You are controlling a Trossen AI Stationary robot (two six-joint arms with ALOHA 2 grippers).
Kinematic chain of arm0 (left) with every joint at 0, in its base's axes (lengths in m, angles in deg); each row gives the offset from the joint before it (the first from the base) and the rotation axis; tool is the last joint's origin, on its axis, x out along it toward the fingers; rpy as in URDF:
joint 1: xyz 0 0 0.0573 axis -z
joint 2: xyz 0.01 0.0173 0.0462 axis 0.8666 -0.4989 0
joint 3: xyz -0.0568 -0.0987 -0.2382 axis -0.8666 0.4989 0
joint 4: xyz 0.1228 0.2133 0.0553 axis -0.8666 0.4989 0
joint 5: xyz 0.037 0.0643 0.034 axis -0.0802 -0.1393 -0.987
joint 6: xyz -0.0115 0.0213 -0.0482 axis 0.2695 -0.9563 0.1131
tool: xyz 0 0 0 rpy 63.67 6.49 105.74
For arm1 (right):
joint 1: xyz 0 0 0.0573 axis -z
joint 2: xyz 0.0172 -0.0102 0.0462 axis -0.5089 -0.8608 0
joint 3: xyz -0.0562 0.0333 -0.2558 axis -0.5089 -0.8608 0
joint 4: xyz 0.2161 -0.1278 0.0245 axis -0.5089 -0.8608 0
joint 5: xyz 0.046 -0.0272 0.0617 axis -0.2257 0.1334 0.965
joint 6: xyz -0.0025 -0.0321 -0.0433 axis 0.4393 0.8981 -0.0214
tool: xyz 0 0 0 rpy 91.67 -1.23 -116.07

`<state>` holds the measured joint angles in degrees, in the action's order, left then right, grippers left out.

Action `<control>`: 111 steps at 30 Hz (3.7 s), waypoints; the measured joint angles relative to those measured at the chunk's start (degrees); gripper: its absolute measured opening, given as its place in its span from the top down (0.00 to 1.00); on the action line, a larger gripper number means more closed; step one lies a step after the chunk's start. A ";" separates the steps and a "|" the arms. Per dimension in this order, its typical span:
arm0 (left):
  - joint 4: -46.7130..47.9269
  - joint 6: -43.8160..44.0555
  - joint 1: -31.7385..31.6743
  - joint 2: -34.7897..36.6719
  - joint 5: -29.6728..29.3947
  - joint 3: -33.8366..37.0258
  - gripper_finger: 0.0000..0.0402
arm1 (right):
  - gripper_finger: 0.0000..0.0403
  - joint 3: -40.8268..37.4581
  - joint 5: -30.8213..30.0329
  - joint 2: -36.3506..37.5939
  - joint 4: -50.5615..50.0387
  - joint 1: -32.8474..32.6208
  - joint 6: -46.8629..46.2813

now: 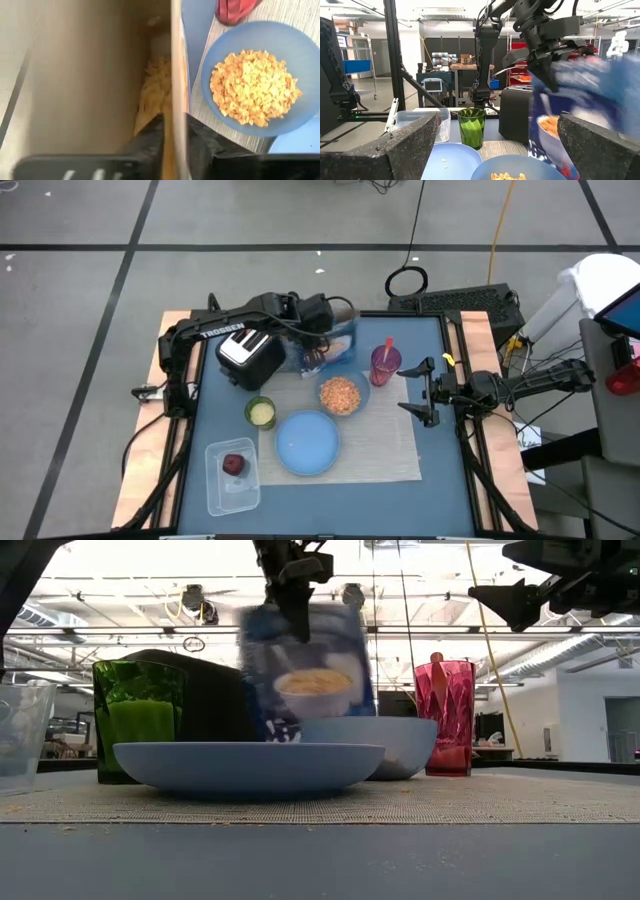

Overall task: Arrange a breakfast setting
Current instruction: Pour the cereal into the light blue bowl, then put the toasted bagel on the blue plate

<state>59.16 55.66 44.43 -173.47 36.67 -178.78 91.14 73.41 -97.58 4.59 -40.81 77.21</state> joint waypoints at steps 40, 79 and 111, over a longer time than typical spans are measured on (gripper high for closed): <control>-15.14 0.13 0.07 1.83 0.07 0.00 0.43 | 0.02 0.00 0.00 -0.02 -0.04 0.00 0.01; -6.24 15.32 12.20 19.88 -0.39 0.02 0.43 | 0.02 0.00 0.02 0.00 -0.42 0.00 -0.01; 1.07 24.03 24.56 19.79 -10.67 0.02 0.43 | 0.02 0.00 0.02 -0.02 -0.41 0.00 -0.03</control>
<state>60.23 79.69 68.99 -153.68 26.01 -178.75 91.14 73.43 -97.60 4.18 -40.81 77.19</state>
